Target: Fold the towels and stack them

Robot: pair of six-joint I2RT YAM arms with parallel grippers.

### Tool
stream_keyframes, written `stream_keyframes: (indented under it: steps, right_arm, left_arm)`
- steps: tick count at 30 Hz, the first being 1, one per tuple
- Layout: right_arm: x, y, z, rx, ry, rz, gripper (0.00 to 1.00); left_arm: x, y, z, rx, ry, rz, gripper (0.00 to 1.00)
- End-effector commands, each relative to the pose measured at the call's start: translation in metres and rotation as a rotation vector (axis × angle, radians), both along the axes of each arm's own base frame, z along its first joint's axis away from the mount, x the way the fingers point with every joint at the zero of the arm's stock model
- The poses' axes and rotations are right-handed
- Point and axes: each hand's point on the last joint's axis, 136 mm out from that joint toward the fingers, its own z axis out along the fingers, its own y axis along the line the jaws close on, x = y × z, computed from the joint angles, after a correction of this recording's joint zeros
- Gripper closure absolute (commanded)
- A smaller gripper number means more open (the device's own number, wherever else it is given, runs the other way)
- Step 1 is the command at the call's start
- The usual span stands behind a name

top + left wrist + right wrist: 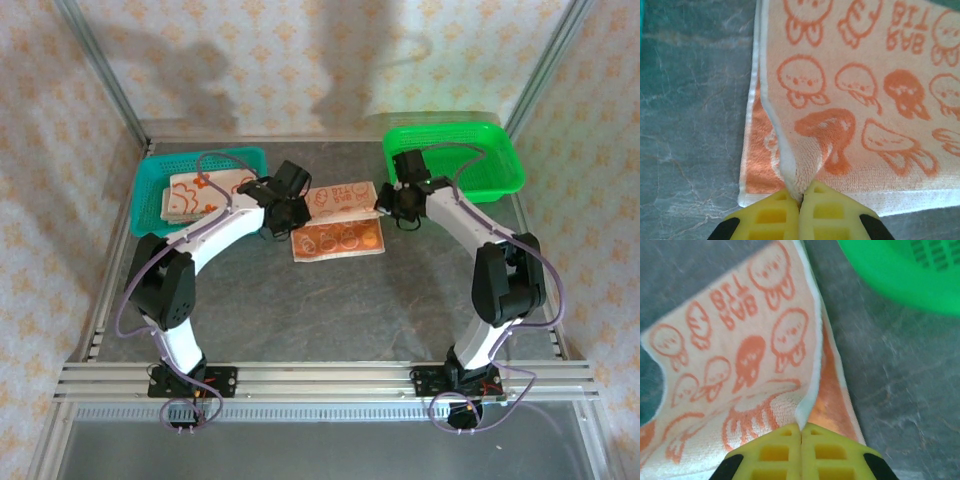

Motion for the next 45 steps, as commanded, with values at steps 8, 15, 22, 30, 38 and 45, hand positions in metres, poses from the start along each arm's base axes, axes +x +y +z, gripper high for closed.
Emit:
stream_keyframes:
  steps: [8,15,22,30,38,45]
  right_arm:
    - [-0.031,-0.001,-0.038,-0.039,0.037,0.0,1.0]
    - [-0.04,0.003,-0.059,-0.079,0.073,0.023,0.99]
    - [-0.049,0.001,-0.075,-0.113,0.104,0.032,0.99]
    - [-0.067,0.001,-0.089,-0.117,0.138,0.037,0.95]
    - [-0.072,0.006,-0.077,-0.11,0.129,0.074,0.62]
    - [-0.069,0.002,-0.043,-0.138,0.065,0.094,0.55]
  left_arm:
    - [-0.019,0.0,-0.023,0.022,-0.007,0.018,1.0]
    - [-0.03,0.0,-0.05,0.051,0.034,-0.003,1.0]
    - [-0.039,0.001,-0.065,0.074,0.06,-0.014,1.0]
    - [-0.044,0.003,-0.077,0.108,0.078,-0.025,1.0]
    - [-0.045,0.008,-0.069,0.161,0.079,-0.047,0.63]
    - [-0.031,0.012,-0.025,0.239,0.009,-0.097,0.5]
